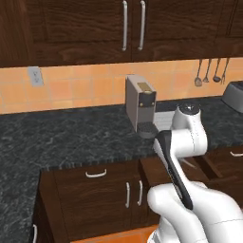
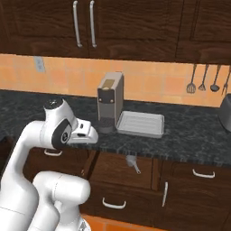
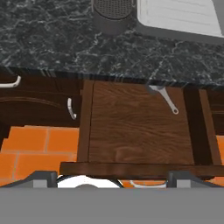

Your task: Pick the measuring cup from the drawer and place it on the counter.

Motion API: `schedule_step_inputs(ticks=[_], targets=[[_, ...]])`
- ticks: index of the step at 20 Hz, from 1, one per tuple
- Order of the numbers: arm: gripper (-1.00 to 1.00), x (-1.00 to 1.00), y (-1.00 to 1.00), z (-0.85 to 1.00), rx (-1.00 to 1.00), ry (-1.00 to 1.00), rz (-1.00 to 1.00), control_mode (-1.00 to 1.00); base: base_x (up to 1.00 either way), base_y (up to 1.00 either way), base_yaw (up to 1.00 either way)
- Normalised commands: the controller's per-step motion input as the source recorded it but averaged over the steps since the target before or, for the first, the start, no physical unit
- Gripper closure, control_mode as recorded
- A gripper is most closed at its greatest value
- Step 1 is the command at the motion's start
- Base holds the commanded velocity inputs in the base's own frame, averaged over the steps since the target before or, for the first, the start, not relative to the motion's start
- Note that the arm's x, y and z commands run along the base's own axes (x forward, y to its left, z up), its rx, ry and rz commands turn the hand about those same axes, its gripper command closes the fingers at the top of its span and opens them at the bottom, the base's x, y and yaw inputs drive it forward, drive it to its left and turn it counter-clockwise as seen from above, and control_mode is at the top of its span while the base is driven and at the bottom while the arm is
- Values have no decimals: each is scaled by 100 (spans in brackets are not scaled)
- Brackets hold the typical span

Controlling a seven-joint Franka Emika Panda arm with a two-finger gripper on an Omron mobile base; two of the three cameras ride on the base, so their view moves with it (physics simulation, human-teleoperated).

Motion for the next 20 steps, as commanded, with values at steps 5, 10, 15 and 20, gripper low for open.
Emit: schedule_step_inputs(ticks=[5, 10, 15, 20], targets=[[-100, 0, 0, 0, 0, 0, 0, 100, -52, -27, 0], [-100, 0, 0, 0, 0, 0, 0, 100, -54, 0, 0], [-100, 28, -41, -17, 0, 1, 0, -100, 0, 0, 0], [-100, 93, -64, -57, 0, 6, 0, -100, 0, 0, 0]])
